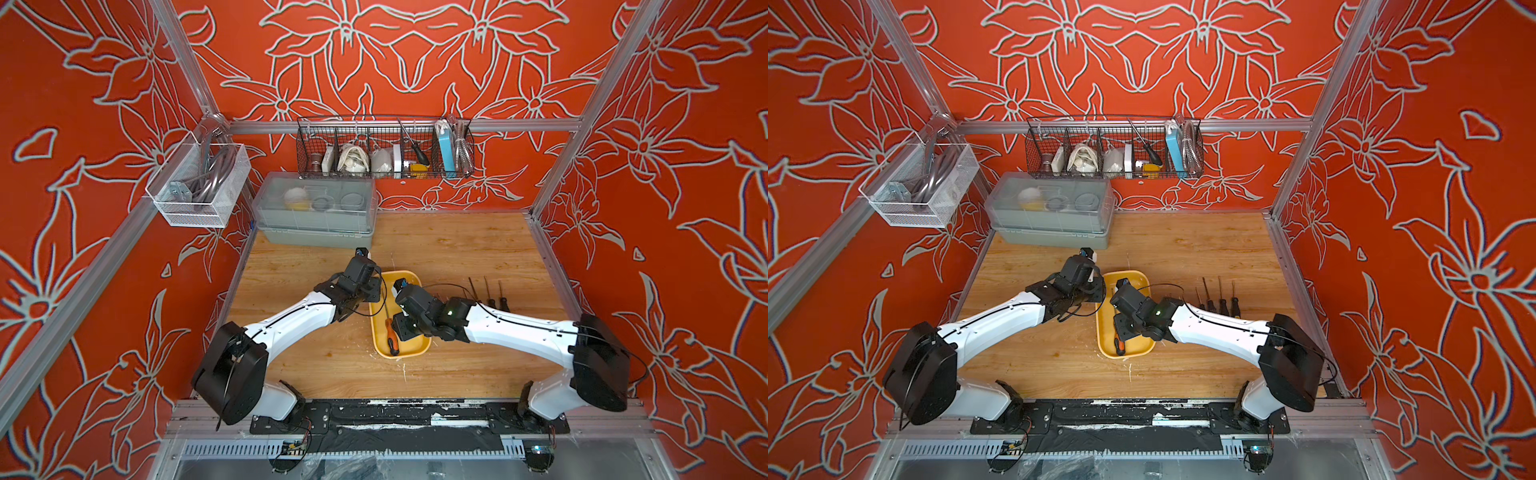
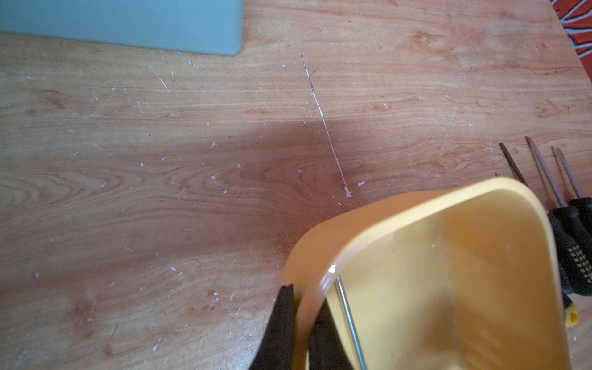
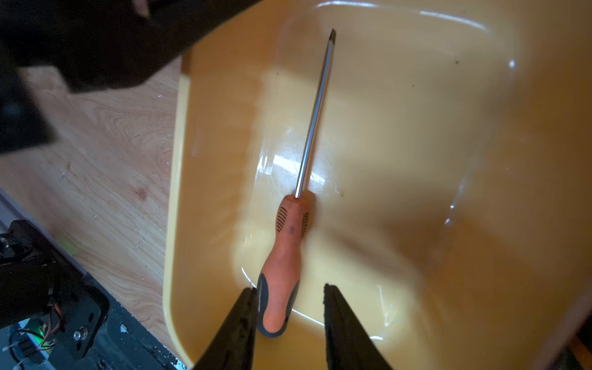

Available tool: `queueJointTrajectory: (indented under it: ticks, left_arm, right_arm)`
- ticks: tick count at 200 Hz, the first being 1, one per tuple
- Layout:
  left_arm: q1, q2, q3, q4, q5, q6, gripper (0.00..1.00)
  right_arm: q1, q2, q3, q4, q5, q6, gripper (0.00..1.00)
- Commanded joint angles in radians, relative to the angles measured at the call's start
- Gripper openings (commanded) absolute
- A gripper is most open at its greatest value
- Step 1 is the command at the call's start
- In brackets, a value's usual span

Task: Take out the screwdriver from the storage box
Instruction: Pick up the screwdriver from the storage box.

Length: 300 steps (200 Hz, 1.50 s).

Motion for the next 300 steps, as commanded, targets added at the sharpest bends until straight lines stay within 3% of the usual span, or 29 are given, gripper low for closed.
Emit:
queueJointTrajectory:
  ticks: [1, 68, 153, 224, 252, 300]
  left_arm:
    - [-0.004, -0.017, 0.022, 0.028, 0.018, -0.014, 0.0]
    - [-0.005, -0.018, 0.022, 0.028, 0.02, -0.014, 0.0]
    - [-0.005, -0.022, 0.024, 0.024, 0.021, -0.013, 0.0]
    - [-0.004, -0.023, 0.024, 0.022, 0.02, -0.013, 0.0]
    - [-0.004, -0.026, 0.024, 0.022, 0.018, -0.013, 0.0]
    - [-0.004, -0.022, 0.02, 0.025, 0.015, -0.015, 0.0]
  right_arm:
    - [0.006, 0.047, -0.013, 0.046, -0.018, 0.022, 0.39]
    - [0.006, 0.117, -0.014, 0.072, 0.001, 0.013, 0.46]
    - [0.005, 0.186, -0.02, 0.089, 0.024, 0.016, 0.45]
    - [0.002, 0.188, -0.022, 0.091, 0.027, 0.024, 0.19]
    - [0.0, 0.175, -0.027, 0.093, 0.031, 0.027, 0.01]
    - [-0.004, 0.107, -0.077, 0.136, 0.043, 0.062, 0.0]
